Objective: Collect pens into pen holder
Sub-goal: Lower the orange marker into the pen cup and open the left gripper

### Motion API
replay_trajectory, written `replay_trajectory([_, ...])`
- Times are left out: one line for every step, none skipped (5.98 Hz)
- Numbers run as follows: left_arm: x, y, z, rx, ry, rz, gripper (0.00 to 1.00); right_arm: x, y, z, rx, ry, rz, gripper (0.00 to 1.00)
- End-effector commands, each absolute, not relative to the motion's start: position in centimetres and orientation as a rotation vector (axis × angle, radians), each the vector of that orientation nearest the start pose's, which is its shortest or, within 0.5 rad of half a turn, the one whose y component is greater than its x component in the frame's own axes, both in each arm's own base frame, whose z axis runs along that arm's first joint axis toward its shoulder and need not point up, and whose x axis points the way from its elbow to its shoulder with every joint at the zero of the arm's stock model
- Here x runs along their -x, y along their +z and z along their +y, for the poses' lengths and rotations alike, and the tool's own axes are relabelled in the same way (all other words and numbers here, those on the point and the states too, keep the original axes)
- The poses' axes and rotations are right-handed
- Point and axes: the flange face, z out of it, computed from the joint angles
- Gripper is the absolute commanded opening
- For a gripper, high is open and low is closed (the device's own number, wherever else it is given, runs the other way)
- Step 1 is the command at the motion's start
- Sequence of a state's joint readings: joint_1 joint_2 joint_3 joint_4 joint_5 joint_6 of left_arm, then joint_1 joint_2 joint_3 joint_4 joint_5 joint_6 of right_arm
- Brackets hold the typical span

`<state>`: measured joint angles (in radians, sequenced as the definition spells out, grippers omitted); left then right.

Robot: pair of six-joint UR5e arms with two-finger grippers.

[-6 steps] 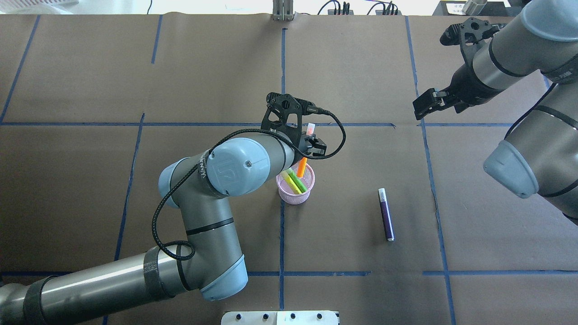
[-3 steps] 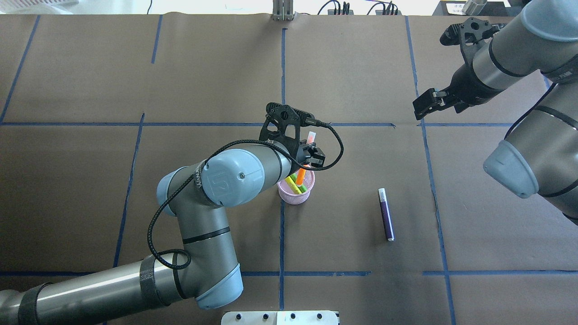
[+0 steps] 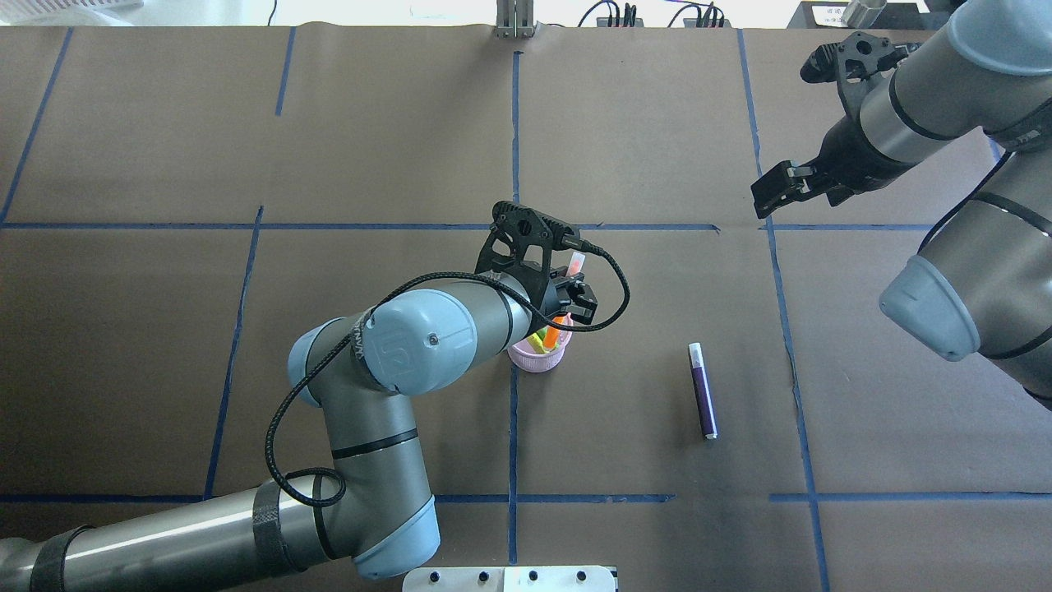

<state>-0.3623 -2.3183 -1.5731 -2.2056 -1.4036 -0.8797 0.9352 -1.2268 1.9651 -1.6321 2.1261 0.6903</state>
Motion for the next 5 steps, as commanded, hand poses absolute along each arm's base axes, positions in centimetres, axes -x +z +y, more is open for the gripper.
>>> replay_trajectory([-59.1,12.9,-38.3,-0.819,0.165,1.128,0.55,27.0,30.2,-50.2,-0.191,-0.136,-0.825,1.0])
replay_trajectory([-58.6,12.3,-38.1,-0.825,0.165,1.141,0.76,27.0,30.2,-50.2,-0.191,-0.136,-0.825,1.0])
replay_trajectory([-58.1,11.5,-37.8,-0.828,0.169,1.16,0.82,27.0,30.2,-50.2,-0.19,-0.137,-0.826,1.0])
replay_trajectory([-57.1,10.5,-37.4,-0.83,0.174,1.182,0.95,27.1,30.2,-50.2,-0.19,-0.143,-0.827,1.0])
replay_trajectory([-56.9,10.5,-37.6,-0.802,0.19,1.168,0.99,27.1,30.1,-50.2,-0.19,-0.144,-0.829,1.0])
